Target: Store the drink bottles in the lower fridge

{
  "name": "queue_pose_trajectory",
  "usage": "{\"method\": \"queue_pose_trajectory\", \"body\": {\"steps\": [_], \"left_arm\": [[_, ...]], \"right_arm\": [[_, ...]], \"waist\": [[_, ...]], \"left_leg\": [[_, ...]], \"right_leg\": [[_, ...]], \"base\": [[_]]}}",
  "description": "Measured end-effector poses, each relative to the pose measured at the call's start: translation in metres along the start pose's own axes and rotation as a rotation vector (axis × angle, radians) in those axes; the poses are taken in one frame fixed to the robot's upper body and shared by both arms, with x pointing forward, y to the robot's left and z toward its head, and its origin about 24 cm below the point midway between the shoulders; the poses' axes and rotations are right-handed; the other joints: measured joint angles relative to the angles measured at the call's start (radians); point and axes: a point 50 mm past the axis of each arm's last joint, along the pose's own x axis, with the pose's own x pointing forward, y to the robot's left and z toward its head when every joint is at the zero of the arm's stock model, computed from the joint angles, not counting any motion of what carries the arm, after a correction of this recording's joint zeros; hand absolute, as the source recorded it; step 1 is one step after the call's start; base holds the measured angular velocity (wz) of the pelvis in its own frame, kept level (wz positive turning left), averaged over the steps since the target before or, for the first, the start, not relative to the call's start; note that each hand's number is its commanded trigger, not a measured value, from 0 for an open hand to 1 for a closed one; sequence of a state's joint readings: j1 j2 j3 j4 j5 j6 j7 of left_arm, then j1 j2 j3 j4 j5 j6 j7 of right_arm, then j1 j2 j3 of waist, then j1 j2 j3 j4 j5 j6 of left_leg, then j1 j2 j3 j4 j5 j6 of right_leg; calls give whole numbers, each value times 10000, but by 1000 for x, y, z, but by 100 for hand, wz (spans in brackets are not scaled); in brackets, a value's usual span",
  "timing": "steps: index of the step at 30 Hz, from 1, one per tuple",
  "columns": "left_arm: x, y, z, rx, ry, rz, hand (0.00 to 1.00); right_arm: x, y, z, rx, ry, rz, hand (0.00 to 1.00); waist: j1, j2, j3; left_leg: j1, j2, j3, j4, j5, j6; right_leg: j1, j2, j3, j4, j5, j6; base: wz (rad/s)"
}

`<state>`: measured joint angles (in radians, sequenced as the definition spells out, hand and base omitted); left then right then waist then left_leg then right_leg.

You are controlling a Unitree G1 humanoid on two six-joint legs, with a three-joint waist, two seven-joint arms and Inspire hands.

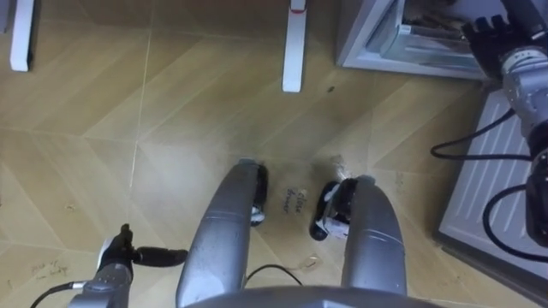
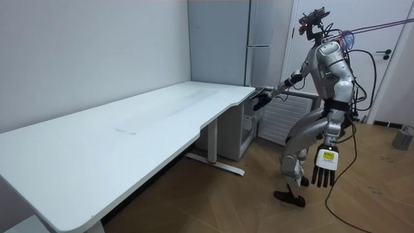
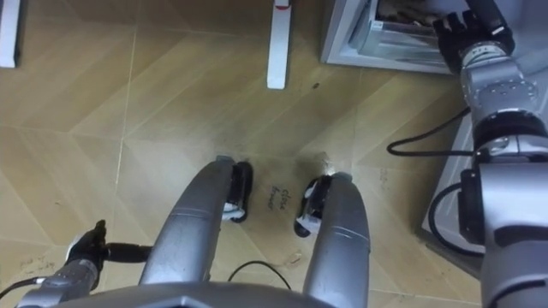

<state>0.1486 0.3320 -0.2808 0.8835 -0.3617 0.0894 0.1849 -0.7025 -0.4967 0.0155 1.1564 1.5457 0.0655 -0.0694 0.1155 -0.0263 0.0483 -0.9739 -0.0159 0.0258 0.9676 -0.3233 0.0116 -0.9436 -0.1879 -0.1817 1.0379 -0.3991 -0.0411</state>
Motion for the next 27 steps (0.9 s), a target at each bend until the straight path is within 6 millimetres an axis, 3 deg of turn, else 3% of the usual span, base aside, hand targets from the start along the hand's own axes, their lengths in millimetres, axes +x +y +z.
{"method": "queue_pose_trajectory", "body": {"steps": [9, 16, 27], "left_arm": [[0, -2, -1, 100, 79, -300, 0], [0, -3, 0, 131, 20, -600, 0], [2, 2, -2, 35, 215, -431, 0]], "right_arm": [[0, -2, 0, -32, 10, 100, 0], [-1, -12, -3, -468, 104, 186, 0], [-7, -41, -10, -1409, 415, -210, 0]], "waist": [[-40, -13, 5], [29, -27, 13], [20, -48, 22]], "left_leg": [[106, -18, 31, -157, 0, 11], [540, 71, 47, -367, -28, -9], [1549, 206, 107, -1042, -41, 27]], "right_leg": [[87, 0, 11, -149, 34, -11], [491, 202, 113, -447, 75, 47], [1601, 354, -54, -1310, 192, 162]], "base": [[0], [-4], [-2]]}}
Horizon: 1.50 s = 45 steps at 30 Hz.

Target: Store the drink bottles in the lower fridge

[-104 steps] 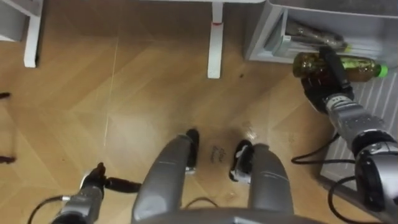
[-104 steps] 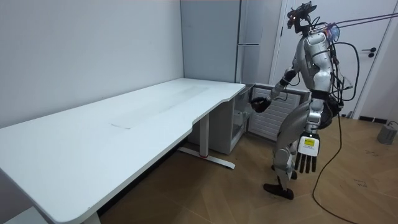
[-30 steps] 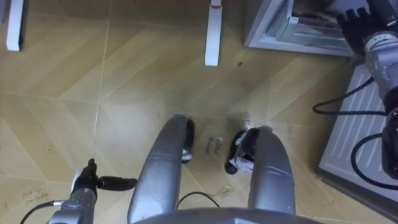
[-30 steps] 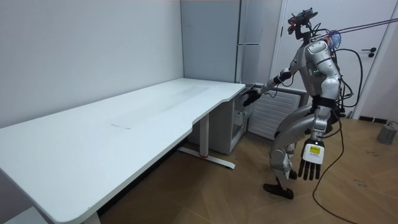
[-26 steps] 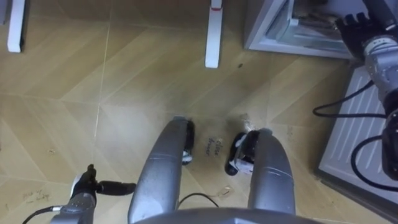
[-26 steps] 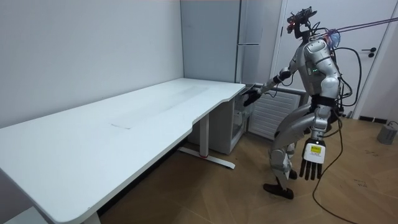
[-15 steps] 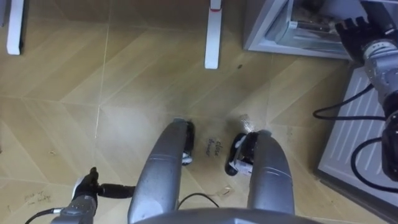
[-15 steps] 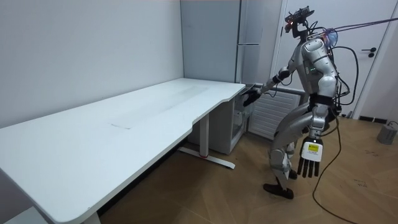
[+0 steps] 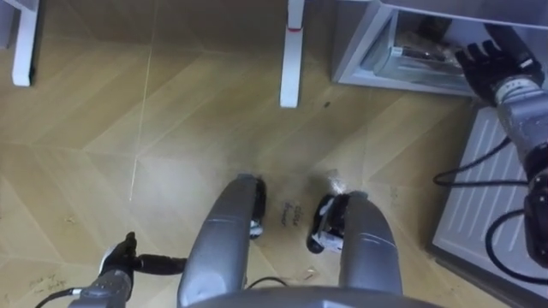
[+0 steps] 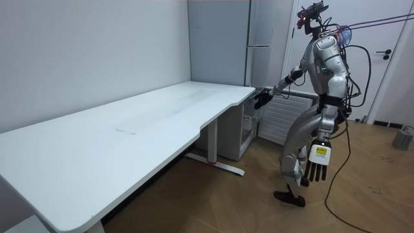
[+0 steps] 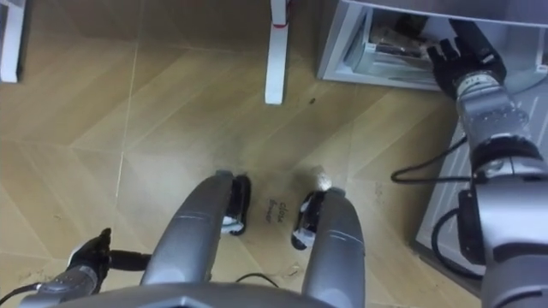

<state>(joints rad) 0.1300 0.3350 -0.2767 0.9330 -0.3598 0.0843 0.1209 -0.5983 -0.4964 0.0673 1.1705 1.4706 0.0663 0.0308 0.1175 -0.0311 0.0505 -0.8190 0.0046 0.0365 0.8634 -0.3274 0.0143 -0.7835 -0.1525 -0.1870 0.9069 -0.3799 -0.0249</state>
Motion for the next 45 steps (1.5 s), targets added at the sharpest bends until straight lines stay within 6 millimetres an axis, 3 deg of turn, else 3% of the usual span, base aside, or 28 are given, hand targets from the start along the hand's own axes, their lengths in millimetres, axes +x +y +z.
{"method": "queue_pose_trajectory", "body": {"steps": [7, 12, 13, 14, 21, 24, 31, 35, 40, 45], "left_arm": [[2, 4, 0, 4, 17, 225, 0], [2, 5, -3, 5, 104, 288, 0], [2, 6, -3, 13, 66, 310, 0], [2, 7, -2, -50, 0, 347, 0], [2, 12, 0, -428, -72, 567, 0], [2, 13, -4, -444, 59, 780, 0], [2, 6, -2, -630, 44, 786, 0], [3, 4, -1, -769, 10, 873, 0], [2, 1, -3, -885, 63, 828, 0], [3, 1, -1, -899, 22, 819, 0]], "right_arm": [[-3, -7, -6, -1328, 202, 48, 0], [-5, -12, -8, -1920, 223, -226, 0], [-6, -13, -8, -2143, 212, -336, 0], [-8, -19, -9, -2352, 159, -475, 0], [-16, -41, -14, -3113, -43, -1003, 0], [-24, -56, -25, -2859, 166, -1269, 0], [-33, -78, -44, -2362, 569, -2078, 0], [-33, -79, -43, -1615, 369, -2187, 0], [-33, -79, -42, -903, 208, -2224, 0], [-33, -80, -47, 50, 317, -2261, 0]], "waist": [[-149, -91, -28], [-597, -148, -44], [-667, -169, -59], [-716, -192, -142], [-795, -115, -281], [-759, -35, -337], [-601, 98, -323], [-581, 177, -301], [-560, 356, -204], [-513, 412, -219]], "left_leg": [[809, 31, 392, -879, 109, 36], [1196, 45, 529, -1222, 141, 89], [1298, 58, 531, -1313, 145, 95], [1379, 80, 522, -1399, 152, 101], [1926, 231, 523, -1771, 161, 116], [2095, 272, 549, -1840, 154, 124], [2357, 349, 739, -2016, 196, 96], [2367, 347, 749, -2264, 377, 66], [2346, 362, 696, -2463, 475, 13], [2284, 337, 702, -2565, 493, -4]], "right_leg": [[544, 13, 199, -703, 201, 27], [952, 6, 210, -1056, 231, 90], [1070, 43, 210, -1177, 250, 120], [1170, 115, 223, -1334, 294, 165], [1873, 378, 165, -2145, 607, 246], [2080, 466, 228, -2309, 653, 292], [2147, 508, 415, -2313, 725, 210], [2142, 500, 348, -2476, 795, 159], [2143, 533, 219, -2672, 887, 100], [2045, 496, 193, -2689, 874, 90]], "base": [[-11], [0], [0], [0], [-7], [-5], [-8], [2], [0], [0]]}}
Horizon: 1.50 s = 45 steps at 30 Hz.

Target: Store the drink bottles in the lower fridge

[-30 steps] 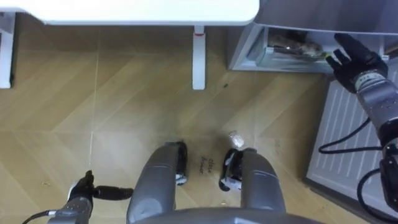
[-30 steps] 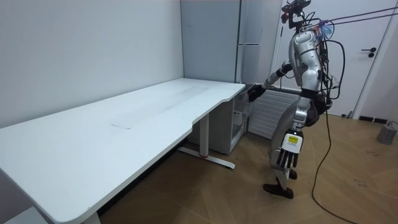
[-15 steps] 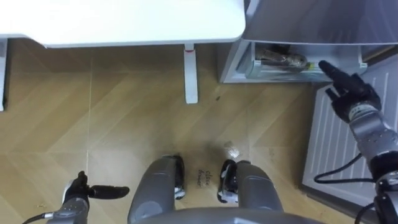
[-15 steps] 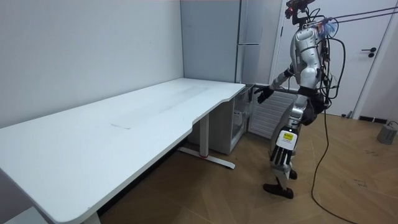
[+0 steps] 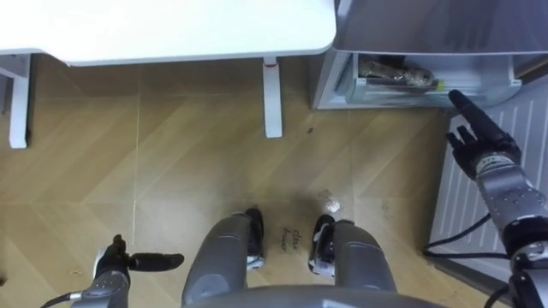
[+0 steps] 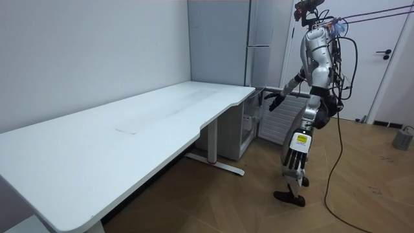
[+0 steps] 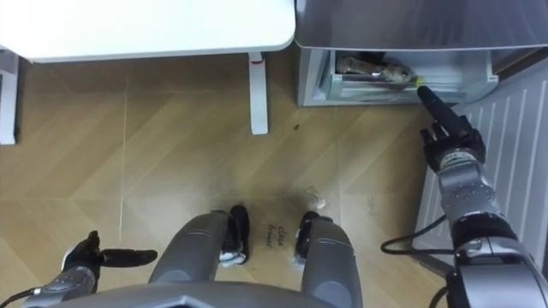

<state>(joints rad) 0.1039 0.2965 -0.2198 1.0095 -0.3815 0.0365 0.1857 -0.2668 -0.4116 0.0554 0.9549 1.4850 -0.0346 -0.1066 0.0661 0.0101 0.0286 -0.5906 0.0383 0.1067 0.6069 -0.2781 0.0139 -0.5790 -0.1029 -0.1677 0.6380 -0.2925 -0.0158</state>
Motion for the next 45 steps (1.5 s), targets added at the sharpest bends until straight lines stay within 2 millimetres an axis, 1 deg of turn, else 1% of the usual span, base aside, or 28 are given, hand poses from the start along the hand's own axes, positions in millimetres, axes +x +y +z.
{"method": "queue_pose_trajectory", "body": {"steps": [3, 6, 8, 10, 12, 13, 15, 17, 18, 20, 21, 23, 24, 26, 27, 29, 31, 32, 35, 37, 40, 42, 45], "left_arm": [[1, -2, 7, 0, -152, -37, 0], [2, -4, 11, 92, -256, -114, 0], [2, -5, 11, 192, -271, -169, 0], [2, -5, 11, 184, -283, -167, 0], [2, -6, 11, 178, -270, -176, 0], [2, -6, 11, 170, -288, -187, 0], [1, -7, 13, 81, -330, -224, 0], [2, -7, 13, 57, -315, -230, 0], [2, -7, 13, 59, -307, -229, 0], [2, -4, 15, 93, -377, -158, 0], [2, -3, 15, 111, -384, -134, 0], [2, -3, 15, 170, -375, -83, 0], [2, -3, 15, 164, -377, -71, 0], [2, -2, 16, 174, -392, 81, 0], [2, -2, 16, 179, -401, 121, 0], [2, -3, 19, 183, -525, 88, 0], [1, -3, 21, 184, -615, 58, 0], [1, -3, 22, 185, -638, 64, 0], [1, -2, 24, 274, -731, 117, 0], [1, -1, 26, 407, -833, 114, 0], [1, 1, 27, 410, -847, 149, 0], [1, 1, 27, 412, -838, 145, 0], [1, 1, 27, 423, -820, 85, 0]], "right_arm": [[2, -3, -1, 477, 70, -132, 0], [3, -4, -1, 782, 119, -19, 0], [4, 0, 0, 890, 134, 260, 0], [5, 4, 1, 926, 137, 445, 0], [7, 9, 2, 986, 89, 627, 0], [7, 14, 3, 1002, 58, 818, 0], [9, 25, 6, 1047, 14, 1176, 0], [11, 37, 9, 1096, 0, 1565, 0], [11, 37, 11, 1089, -15, 1601, 0], [11, 44, 20, 1053, -175, 1822, 0], [11, 47, 23, 1040, -239, 1897, 0], [11, 56, 34, 1008, -494, 2117, 0], [11, 57, 36, 999, -540, 2158, 0], [11, 67, 44, 997, -747, 2403, 0], [11, 69, 45, 1004, -773, 2458, 0], [10, 78, 51, 1005, -910, 2818, 0], [9, 84, 54, 979, -1042, 2971, 0], [9, 84, 55, 922, -1072, 2997, 0], [9, 92, 59, 737, -1134, 3172, 0], [8, 94, 62, 482, -1205, 3192, 0], [7, 104, 66, 221, -1329, 3374, 0], [7, 105, 68, 161, -1385, 3403, 0], [6, 106, 72, 84, -1483, 3400, 0]], "waist": [[41, 6, -1], [60, 18, 3], [104, 20, 7], [135, 23, 10], [163, 9, 31], [184, -21, 59], [201, 7, 101], [209, -4, 164], [207, 4, 169], [197, -7, 195], [195, -17, 203], [201, -5, 206], [202, -14, 206], [180, -37, 213], [172, -41, 213], [170, -70, 204], [176, -73, 204], [185, -84, 200], [212, -89, 200], [206, -103, 201], [205, -163, 200], [208, -232, 208], [271, -259, 218]], "left_leg": [[-123, -37, 1, 1, 10, 13], [-147, -92, 37, 2, 12, 18], [-211, -100, 102, 12, 11, 20], [-270, -99, 155, 30, 12, 21], [-302, -126, 205, 67, 33, 47], [-391, -149, 244, 126, 33, 51], [-725, -134, 223, 411, 32, 53], [-1265, -146, 202, 896, 10, 80], [-1397, -156, 203, 1032, -5, 97], [-2067, -167, 202, 1772, -227, 156], [-2279, -189, 195, 1974, -272, 161], [-3015, -235, 102, 2858, -596, 160], [-3167, -253, 72, 3072, -661, 153], [-3865, -321, -106, 4019, -961, 119], [-4023, -323, -146, 4247, -1021, 107], [-4638, -338, -226, 5007, -1194, 94], [-5053, -327, -274, 5503, -1295, 87], [-5270, -263, -275, 5838, -1410, 50], [-5691, -174, -281, 6567, -1619, 74], [-5921, -175, -288, 6904, -1661, 102], [-6394, -155, -267, 7361, -1679, 130], [-6579, -156, -265, 7582, -1699, 165], [-6754, -176, -291, 7831, -1718, 198]], "right_leg": [[-151, -19, 25, 34, -7, 9], [-235, -21, 157, 94, -33, 55], [-372, -23, 266, 153, -39, 61], [-484, -40, 279, 221, -38, 60], [-570, -115, 269, 316, -52, 38], [-698, -184, 276, 462, -113, 20], [-987, -200, 252, 643, -141, 6], [-1482, -304, 212, 1150, -263, -35], [-1586, -351, 183, 1299, -335, -41], [-2247, -438, 254, 2144, -682, -18], [-2445, -502, 256, 2389, -758, -34], [-3149, -673, 254, 3405, -1143, -77], [-3298, -696, 278, 3629, -1222, -79], [-3898, -822, 282, 4573, -1570, -135], [-4027, -849, 274, 4782, -1645, -159], [-4588, -957, 266, 5541, -1883, -224], [-4955, -990, 269, 6004, -1993, -269], [-5153, -983, 277, 6293, -2065, -296], [-5541, -1017, 309, 6957, -2273, -298], [-5765, -1071, 333, 7306, -2379, -327], [-6248, -1162, 421, 7769, -2401, -339], [-6449, -1211, 459, 8021, -2421, -370], [-6579, -1236, 446, 8287, -2455, -403]], "base": [[1], [-5], [-7], [-7], [-2], [0], [5], [16], [30], [28], [20], [19], [16], [17], [17], [13], [4], [-3], [-5], [2], [0], [0], [5]]}}
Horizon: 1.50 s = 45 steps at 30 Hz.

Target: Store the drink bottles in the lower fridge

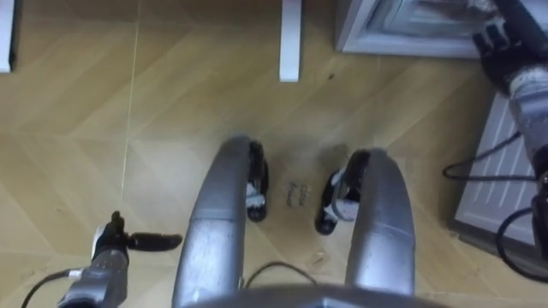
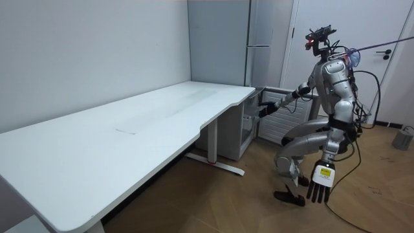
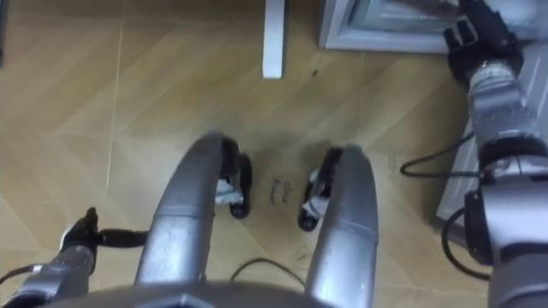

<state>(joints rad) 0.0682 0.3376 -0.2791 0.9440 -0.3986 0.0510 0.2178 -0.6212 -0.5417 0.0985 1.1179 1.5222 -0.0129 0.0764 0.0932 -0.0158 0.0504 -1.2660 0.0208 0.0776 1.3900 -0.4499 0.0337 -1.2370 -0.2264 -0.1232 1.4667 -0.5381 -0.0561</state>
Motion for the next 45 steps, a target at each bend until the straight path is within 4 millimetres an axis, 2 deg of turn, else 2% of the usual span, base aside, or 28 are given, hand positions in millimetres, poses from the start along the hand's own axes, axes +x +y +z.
{"method": "queue_pose_trajectory", "body": {"steps": [3, 6, 10, 13, 20, 23, 27, 33, 39, 45], "left_arm": [[0, 0, 0, 9, 38, -100, 0], [0, 1, 0, 6, -46, -108, 0], [-3, 1, -10, 182, 47, -305, 0], [-6, 5, -19, 237, 254, -242, 0], [-13, 28, -39, 554, 588, 200, 0], [-16, 33, -44, 519, 609, 346, 0], [-17, 37, -43, 529, 464, 465, 0], [-26, 38, -61, 565, 845, 364, 0], [-29, 37, -66, 587, 977, -7, 0], [-29, 33, -61, 575, 777, -327, 0]], "right_arm": [[0, -1, 2, -9, -47, -99, 0], [0, -1, 6, -64, -173, -207, 0], [1, 6, 9, -34, -387, -458, 0], [1, 4, 11, -9, -506, -779, 0], [0, 1, 19, -33, -961, -1554, 0], [2, 9, 22, 79, -1028, -1777, 0], [2, 11, 27, 173, -1283, -1994, 0], [2, 8, 29, 229, -1517, -2262, 0], [1, 7, 28, 55, -1553, -2370, 0], [1, 8, 30, -102, -1866, -2344, 0]], "waist": [[80, -13, 9], [157, -129, 5], [269, -179, 7], [403, -179, 5], [517, -237, 5], [543, -262, 12], [749, -259, 11], [987, -254, 15], [1096, -171, 37], [1288, 59, 50]], "left_leg": [[-53, 0, -6, 137, 0, -1], [-152, -80, 18, 200, 6, -17], [-204, -111, -26, 204, 39, -77], [-230, -158, -190, 187, 97, -183], [-179, -511, -422, -58, 211, -371], [-247, -515, -517, -75, 229, -405], [-228, -537, -658, -75, 221, -408], [-62, -540, -703, -130, 175, -434], [92, -517, -767, -146, 172, -511], [141, -505, -778, -148, 172, -524]], "right_leg": [[-58, -31, 15, 145, -20, -26], [-203, -156, 72, 334, -78, -53], [-228, -184, 14, 349, -94, -87], [-119, -221, -174, 293, -136, -164], [167, -733, -563, 298, -439, -290], [249, -876, -777, 296, -526, -429], [395, -918, -969, 274, -657, -479], [636, -1019, -1066, 287, -833, -488], [772, -1007, -1122, 297, -897, -555], [781, -1006, -1124, 322, -898, -565]], "base": [[1], [7], [3], [6], [25], [11], [11], [7], [0], [-2]]}}
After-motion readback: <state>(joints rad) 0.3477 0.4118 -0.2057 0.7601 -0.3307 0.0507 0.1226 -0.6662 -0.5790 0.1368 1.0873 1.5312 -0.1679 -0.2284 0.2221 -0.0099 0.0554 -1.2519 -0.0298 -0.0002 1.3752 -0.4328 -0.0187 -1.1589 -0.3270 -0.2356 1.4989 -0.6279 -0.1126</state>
